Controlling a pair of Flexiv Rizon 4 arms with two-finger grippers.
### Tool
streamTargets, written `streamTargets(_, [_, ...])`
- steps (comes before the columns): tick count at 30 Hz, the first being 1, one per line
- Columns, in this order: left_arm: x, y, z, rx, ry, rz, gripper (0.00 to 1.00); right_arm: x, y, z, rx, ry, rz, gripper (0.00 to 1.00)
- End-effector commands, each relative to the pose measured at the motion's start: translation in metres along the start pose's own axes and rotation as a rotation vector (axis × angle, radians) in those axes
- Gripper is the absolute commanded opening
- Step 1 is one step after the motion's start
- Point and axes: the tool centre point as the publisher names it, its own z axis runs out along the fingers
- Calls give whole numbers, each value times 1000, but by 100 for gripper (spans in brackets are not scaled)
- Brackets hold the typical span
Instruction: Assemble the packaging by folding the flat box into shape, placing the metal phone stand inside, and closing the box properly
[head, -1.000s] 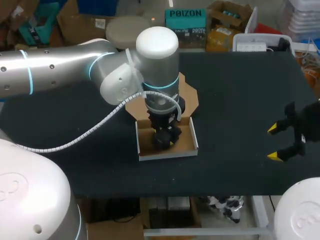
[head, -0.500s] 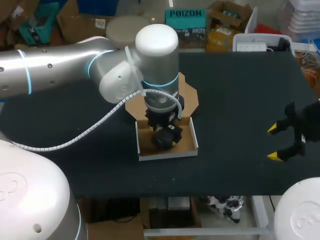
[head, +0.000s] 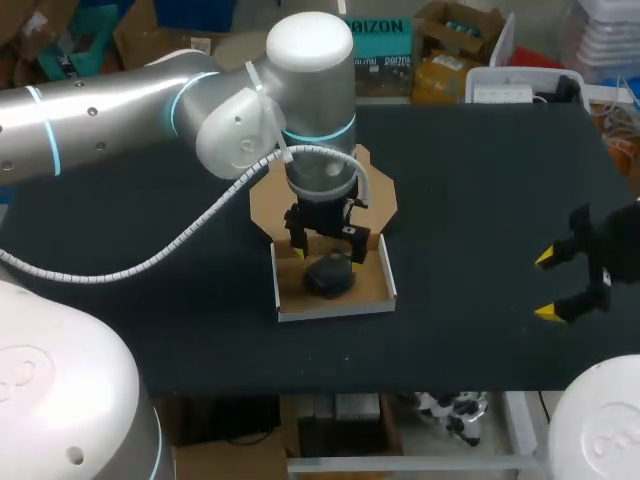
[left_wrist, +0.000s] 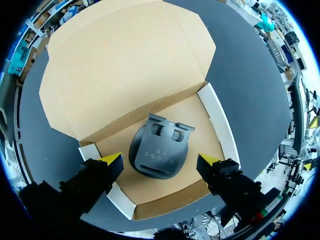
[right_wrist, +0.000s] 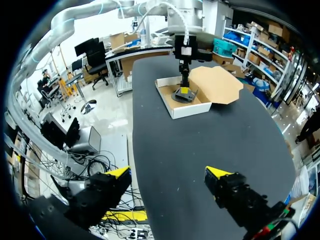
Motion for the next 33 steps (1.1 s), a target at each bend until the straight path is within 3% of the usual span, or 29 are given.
streamTargets(1, [-2, 0, -1, 1, 0, 0, 100, 0, 0, -1, -4, 2, -1, 100])
streamTargets(22, [-2, 0, -1, 1, 0, 0, 100, 0, 0, -1, -4, 2, -1, 100])
streamTargets(28, [3, -4, 2, 1, -24, -138, 100, 0, 0, -1, -4, 2, -1, 100])
streamTargets(33, [9, -1, 10, 10, -47, -181, 100, 0, 0, -1, -4, 2, -1, 100])
